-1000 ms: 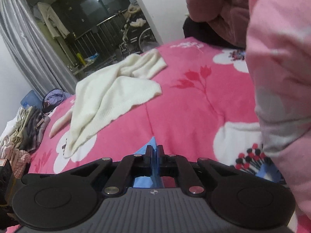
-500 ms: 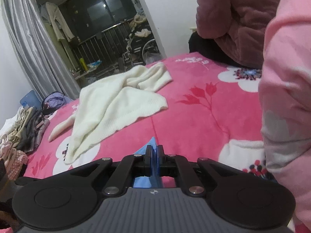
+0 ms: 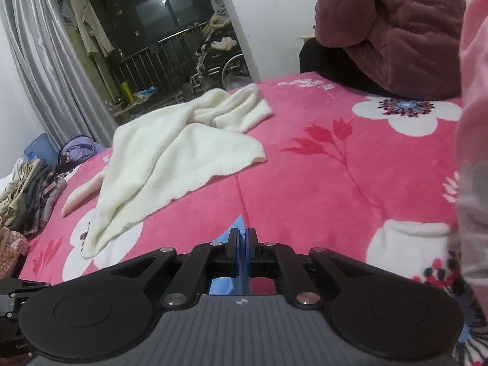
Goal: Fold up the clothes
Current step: 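Grasp the shirt edge with the right tool while the left tool pinches the shirt, then open both tools and release the shirt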
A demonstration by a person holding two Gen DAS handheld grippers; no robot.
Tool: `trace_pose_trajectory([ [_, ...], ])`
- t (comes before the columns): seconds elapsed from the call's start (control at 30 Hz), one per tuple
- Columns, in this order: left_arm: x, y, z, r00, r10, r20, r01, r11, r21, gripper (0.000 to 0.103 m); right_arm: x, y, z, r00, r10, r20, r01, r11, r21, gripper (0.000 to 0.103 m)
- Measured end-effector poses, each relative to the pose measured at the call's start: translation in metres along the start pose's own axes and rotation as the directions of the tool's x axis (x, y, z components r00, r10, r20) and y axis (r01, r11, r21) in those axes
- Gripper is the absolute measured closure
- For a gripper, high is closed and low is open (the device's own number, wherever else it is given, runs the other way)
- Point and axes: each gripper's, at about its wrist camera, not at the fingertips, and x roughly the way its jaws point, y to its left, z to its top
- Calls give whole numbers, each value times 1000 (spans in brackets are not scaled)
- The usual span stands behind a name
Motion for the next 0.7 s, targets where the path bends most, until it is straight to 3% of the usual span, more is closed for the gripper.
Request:
trace_pose_trajectory([
  [0.23, -10, 3, 0, 999, 32, 39, -32, 999, -15, 95, -6, -3, 0, 997, 51, 54, -53, 998, 21, 99],
  [0.4, 8, 0, -4, 998, 47, -34, -47, 999, 14, 91, 30, -16, -5, 996, 28, -89, -23, 998, 59, 93],
  [0.47, 15, -1, -5, 997, 54, -62, -52, 998, 26, 88, 35, -30, -5, 992, 24, -127, -8, 992, 127, 92],
  [0.53, 13, -2, -5, 996, 64, -62, -62, 998, 25, 81, 18, -42, -1, 995, 14, -102, 5, 983, 184, 85],
  [0.6, 11, -2, -4, 996, 68, -60, -66, 997, 25, 73, -14, -50, 3, 997, -45, -55, 55, 982, 182, 65],
  [0.7, 6, -4, 0, 995, 86, -48, -85, 996, 26, 64, -68, -62, 1, 995, -88, -36, 93, 975, 203, 64],
])
